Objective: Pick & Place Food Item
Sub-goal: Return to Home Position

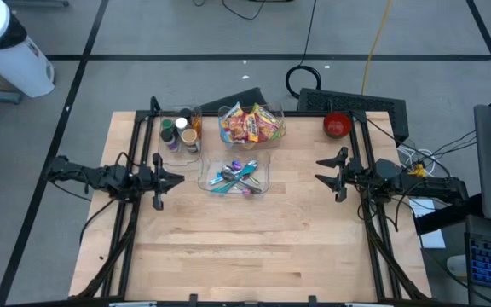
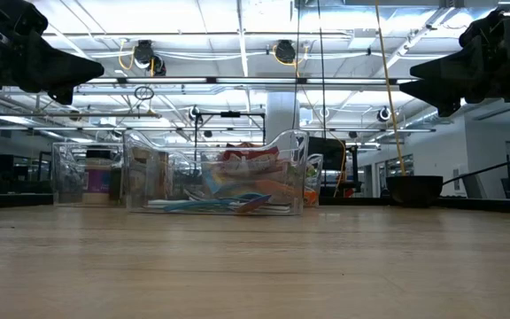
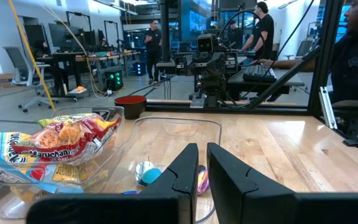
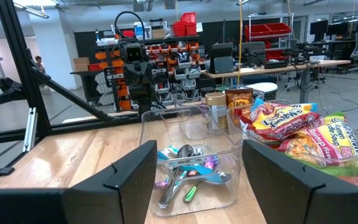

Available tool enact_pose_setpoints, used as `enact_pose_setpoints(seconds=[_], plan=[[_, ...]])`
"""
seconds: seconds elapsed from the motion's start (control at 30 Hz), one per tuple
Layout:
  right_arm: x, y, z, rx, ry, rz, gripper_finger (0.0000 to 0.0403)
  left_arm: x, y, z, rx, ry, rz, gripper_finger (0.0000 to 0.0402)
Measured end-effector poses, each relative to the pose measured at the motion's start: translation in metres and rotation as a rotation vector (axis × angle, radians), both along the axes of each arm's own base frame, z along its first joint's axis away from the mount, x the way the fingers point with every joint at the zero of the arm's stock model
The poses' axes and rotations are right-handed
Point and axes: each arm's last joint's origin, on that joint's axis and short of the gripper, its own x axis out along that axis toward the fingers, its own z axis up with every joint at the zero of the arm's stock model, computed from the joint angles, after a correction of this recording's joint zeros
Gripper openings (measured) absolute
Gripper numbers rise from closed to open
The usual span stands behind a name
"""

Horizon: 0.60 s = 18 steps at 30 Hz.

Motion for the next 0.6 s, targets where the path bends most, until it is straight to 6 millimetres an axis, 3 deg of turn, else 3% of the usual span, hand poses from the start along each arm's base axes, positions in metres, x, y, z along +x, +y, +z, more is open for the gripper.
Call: enact_pose_setpoints(seconds=[0.6], plan=[[0.0,0.0,0.0,0.0,0.0,0.0,0.0231,0.0,0.0,0.0,0.0,0.001,0.0,0.004]])
